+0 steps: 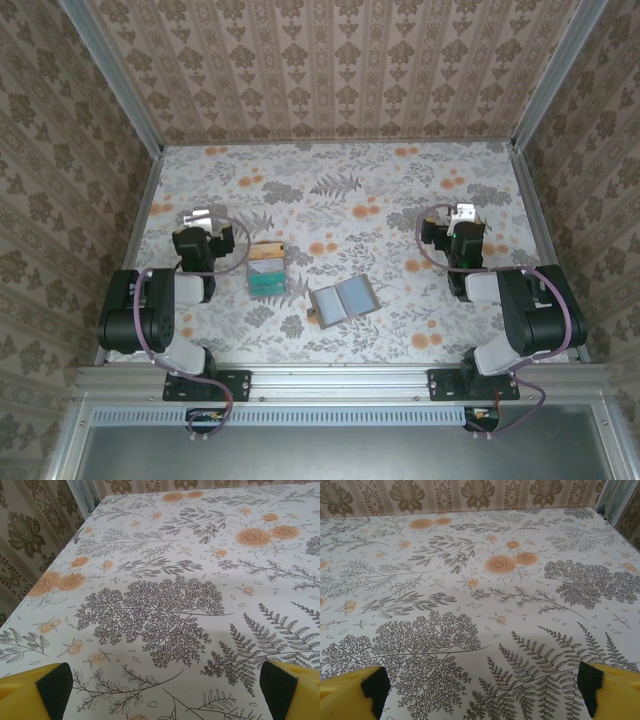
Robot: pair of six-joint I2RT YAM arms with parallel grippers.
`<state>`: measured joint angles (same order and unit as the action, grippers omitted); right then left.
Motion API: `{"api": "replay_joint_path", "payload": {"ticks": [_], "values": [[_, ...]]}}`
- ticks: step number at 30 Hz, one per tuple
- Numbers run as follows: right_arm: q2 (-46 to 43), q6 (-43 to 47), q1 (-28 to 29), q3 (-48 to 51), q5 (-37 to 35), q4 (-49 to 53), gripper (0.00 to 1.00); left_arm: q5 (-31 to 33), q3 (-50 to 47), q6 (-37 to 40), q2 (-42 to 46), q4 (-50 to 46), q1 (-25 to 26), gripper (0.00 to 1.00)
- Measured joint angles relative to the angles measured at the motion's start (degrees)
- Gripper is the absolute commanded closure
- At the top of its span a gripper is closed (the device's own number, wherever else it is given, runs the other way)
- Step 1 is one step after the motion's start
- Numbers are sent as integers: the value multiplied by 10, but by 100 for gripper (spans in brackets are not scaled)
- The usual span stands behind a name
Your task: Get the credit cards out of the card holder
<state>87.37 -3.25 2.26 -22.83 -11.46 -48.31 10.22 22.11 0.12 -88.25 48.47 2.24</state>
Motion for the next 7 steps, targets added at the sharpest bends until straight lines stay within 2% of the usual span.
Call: {"api": "replay_joint_path", "payload": {"ticks": [7], "values": [[0, 1, 0, 0, 2, -4, 0, -1, 0, 4, 0, 7, 0, 0]]}}
